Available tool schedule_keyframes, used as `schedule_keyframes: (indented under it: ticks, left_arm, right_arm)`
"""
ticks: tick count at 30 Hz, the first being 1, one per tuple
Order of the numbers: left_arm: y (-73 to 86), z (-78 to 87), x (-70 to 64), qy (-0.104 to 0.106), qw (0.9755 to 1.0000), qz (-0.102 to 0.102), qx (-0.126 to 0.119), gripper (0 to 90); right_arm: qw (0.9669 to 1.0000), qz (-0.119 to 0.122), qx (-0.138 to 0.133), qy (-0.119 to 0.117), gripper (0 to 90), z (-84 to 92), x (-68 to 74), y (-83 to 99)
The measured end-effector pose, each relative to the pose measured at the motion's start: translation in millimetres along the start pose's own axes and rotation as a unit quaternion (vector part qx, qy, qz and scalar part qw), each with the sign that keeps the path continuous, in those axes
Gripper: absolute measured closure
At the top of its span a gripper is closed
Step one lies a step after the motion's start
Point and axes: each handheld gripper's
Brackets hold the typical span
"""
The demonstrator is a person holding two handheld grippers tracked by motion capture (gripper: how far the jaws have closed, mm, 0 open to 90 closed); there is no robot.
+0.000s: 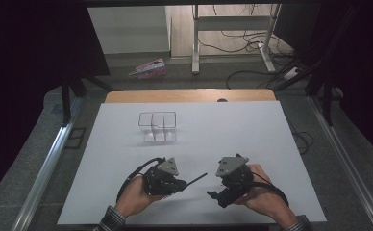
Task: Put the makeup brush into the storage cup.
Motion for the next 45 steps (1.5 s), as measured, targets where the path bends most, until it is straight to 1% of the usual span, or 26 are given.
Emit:
schedule_keyframes:
  ticks: [3,8,11,13,14,16,18,20,23,24,27,28,30,31,33,34,35,36,37,38,40,41,43,45]
  left_arm:
    - [-2.7,-1.0,-0.8,0.003,1.0000,-0.004,0.002,85.7]
    - [-6.9,-2.9,-2.1,0.007,0.9999,-0.011,0.006,85.7]
    - [-9.5,-4.5,-3.6,0.010,0.9998,-0.015,0.010,85.7]
    - [-10.9,-4.9,-3.8,0.011,0.9996,-0.020,0.014,85.7]
    - [-11.4,-5.2,-4.0,0.011,0.9996,-0.021,0.015,85.6]
    - [-12.1,-6.0,-4.4,0.011,0.9996,-0.021,0.015,85.7]
    - [-12.7,-6.6,-4.4,0.012,0.9995,-0.023,0.020,85.7]
    - [-13.1,-7.5,-4.5,0.013,0.9994,-0.024,0.020,85.7]
    - [-13.4,-8.4,-5.6,0.013,0.9994,-0.022,0.022,85.6]
    - [-13.5,-8.5,-5.9,0.013,0.9994,-0.022,0.023,85.7]
    - [-13.7,-9.2,-6.2,0.015,0.9993,-0.022,0.026,85.7]
    - [-13.9,-9.4,-6.4,0.016,0.9992,-0.024,0.028,85.7]
    - [-14.1,-10.1,-7.5,0.013,0.9991,-0.027,0.031,85.6]
    - [-14.1,-9.9,-7.7,0.012,0.9991,-0.028,0.031,85.4]
    - [-13.7,-7.8,-6.6,0.003,0.9993,-0.027,0.026,84.2]
    - [-13.3,-5.4,-5.6,-0.009,0.9996,-0.021,0.018,82.5]
    - [-12.9,-2.2,-3.5,-0.018,0.9997,-0.016,0.005,80.3]
    - [-12.3,0.4,-1.2,-0.015,0.9999,-0.007,-0.005,78.8]
    - [-11.9,2.6,-0.4,-0.027,0.9996,-0.003,-0.010,70.9]
    - [-11.2,4.4,0.2,-0.037,0.9992,0.000,-0.014,62.8]
    - [-9.9,6.7,1.2,-0.041,0.9988,0.010,-0.025,52.6]
    - [-9.7,7.5,1.4,-0.048,0.9984,0.012,-0.028,47.1]
    - [-9.4,8.6,1.7,-0.055,0.9978,0.018,-0.032,36.8]
    - [-8.4,9.8,1.7,-0.069,0.9969,0.021,-0.033,25.8]
  right_arm:
    - [0.9999,0.008,0.006,-0.001,0.4,-3.8,1.0,-4.6]
    - [0.9996,0.022,0.009,-0.011,6.0,-9.5,3.0,-12.2]
    - [0.9992,0.032,0.013,-0.018,11.7,-12.2,4.6,-14.8]
    - [0.9986,0.047,0.015,-0.019,17.9,-13.6,5.1,-15.9]
    - [0.9982,0.055,0.015,-0.018,19.8,-14.5,5.7,-16.2]
    - [0.9972,0.069,0.021,-0.019,26.8,-15.7,6.4,-16.9]
    - [0.9962,0.081,0.025,-0.024,32.4,-17.5,7.1,-17.0]
    - [0.9952,0.090,0.028,-0.029,39.9,-18.1,7.1,-17.4]
    - [0.9934,0.108,0.029,-0.025,49.0,-17.8,8.0,-17.2]
    - [0.9934,0.108,0.027,-0.025,51.8,-17.5,8.9,-16.8]
    - [0.9919,0.121,0.025,-0.029,59.7,-17.1,9.3,-16.7]
    - [0.9917,0.121,0.027,-0.034,61.8,-17.0,9.8,-17.0]
    - [0.9908,0.127,0.032,-0.034,66.5,-18.2,10.3,-16.6]
    - [0.9900,0.130,0.036,-0.041,68.7,-18.8,9.8,-16.1]
    - [0.9887,0.132,0.050,-0.051,75.9,-19.9,9.2,-14.2]
    - [0.9879,0.131,0.058,-0.059,80.1,-19.5,9.5,-13.0]
    - [0.9871,0.126,0.059,-0.079,84.2,-20.3,8.8,-11.4]
    - [0.9875,0.110,0.055,-0.098,84.6,-20.5,8.8,-10.1]
    - [0.9890,0.098,0.054,-0.096,84.6,-20.0,7.6,-9.6]
    - [0.9892,0.091,0.057,-0.100,84.7,-20.0,6.3,-8.9]
    - [0.9900,0.074,0.056,-0.106,84.7,-18.8,2.8,-6.7]
    - [0.9902,0.066,0.057,-0.108,84.7,-18.2,1.4,-5.9]
    - [0.9907,0.060,0.056,-0.109,84.7,-19.0,1.5,-4.3]
    - [0.9912,0.057,0.059,-0.104,84.7,-19.1,2.4,-4.0]
Point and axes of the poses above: each handheld gripper's, and its own axes: z roughly backward along the jaws, y roughly out of its underside, x roughly to its left, and after that the axes turned 2 degrees about y, right-handed
